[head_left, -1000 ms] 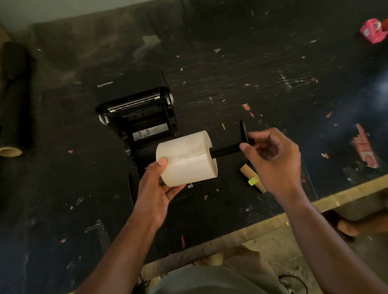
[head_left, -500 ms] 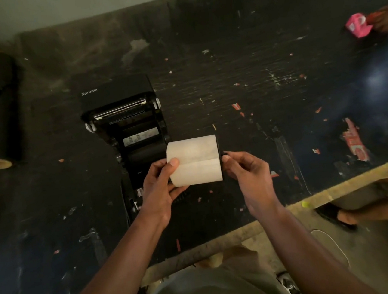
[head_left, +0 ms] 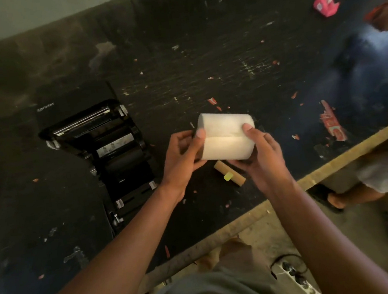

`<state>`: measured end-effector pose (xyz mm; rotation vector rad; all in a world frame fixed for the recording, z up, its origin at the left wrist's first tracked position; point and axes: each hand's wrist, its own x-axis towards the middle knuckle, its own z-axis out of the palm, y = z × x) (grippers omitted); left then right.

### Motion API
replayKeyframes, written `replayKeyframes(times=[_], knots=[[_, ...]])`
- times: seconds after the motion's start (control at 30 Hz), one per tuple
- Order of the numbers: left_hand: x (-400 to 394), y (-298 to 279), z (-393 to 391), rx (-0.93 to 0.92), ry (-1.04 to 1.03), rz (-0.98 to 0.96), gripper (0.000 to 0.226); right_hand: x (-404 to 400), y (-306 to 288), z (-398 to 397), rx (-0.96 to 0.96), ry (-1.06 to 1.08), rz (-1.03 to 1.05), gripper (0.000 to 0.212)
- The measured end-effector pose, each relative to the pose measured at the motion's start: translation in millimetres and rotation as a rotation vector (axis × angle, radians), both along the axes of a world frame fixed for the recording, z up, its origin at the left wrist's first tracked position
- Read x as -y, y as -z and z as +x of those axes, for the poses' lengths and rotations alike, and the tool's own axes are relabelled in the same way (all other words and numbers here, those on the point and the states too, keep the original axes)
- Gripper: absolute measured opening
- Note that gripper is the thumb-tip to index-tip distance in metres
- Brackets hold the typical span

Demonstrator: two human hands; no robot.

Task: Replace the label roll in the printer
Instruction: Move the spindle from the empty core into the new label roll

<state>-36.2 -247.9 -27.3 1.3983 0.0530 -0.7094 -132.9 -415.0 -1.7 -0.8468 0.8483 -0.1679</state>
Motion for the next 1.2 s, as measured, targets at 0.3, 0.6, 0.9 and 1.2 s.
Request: replayKeyframes(times=[0.3,0.6,0.9,1.2], knots=[[79,65,28,0.591,0.554,0.807,0.023,60,7,-25,-0.035,0.218,-0.076,0.036],[128,104,42,0.873,0.949,1.058,0.033,83,29,-56,-0.042,0.284,-0.007,0.026],[133,118,65,0.980,0.984,1.009,0.050,101,43,-73,-0.121,0.324,-0.019,0.026],[140,113,72,0.934,0.835,0.983,0.033,94,52,-75,-0.135,0.344,0.026,0.033]])
